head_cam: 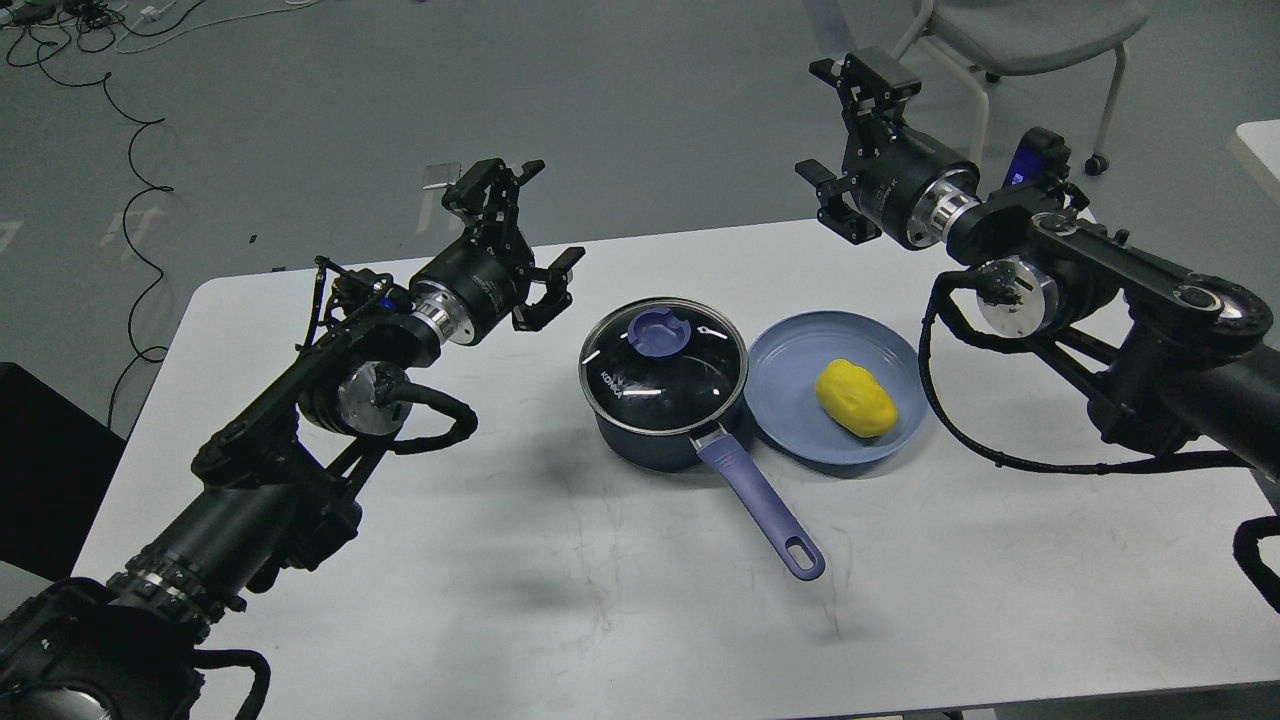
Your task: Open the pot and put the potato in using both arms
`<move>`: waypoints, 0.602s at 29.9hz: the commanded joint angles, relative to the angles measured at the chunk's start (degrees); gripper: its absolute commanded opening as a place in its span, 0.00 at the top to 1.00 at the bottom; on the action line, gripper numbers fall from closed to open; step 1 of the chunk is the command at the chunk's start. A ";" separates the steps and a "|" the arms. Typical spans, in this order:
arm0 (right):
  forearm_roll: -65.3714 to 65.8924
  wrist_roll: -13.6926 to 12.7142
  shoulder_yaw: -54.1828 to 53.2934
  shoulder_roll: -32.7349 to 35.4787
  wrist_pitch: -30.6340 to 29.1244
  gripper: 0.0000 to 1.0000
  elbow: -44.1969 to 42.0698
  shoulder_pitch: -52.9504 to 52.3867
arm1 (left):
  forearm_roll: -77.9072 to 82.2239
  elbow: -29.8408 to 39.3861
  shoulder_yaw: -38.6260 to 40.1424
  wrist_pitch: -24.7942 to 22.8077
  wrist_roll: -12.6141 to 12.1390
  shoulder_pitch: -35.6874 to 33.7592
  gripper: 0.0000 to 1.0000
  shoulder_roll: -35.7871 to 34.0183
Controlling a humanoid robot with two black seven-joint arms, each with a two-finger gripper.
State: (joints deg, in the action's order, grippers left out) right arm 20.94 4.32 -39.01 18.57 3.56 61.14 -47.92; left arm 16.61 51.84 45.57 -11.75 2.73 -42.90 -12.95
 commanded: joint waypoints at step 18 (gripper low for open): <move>-0.11 0.42 -1.25 0.51 -2.15 0.00 0.20 1.51 | -0.09 1.86 2.95 -1.25 0.52 2.73 0.01 -1.64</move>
State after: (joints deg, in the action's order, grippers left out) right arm 20.99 4.61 -39.92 18.92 1.57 61.31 -46.43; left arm 16.62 53.59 48.52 -12.86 2.91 -40.09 -14.33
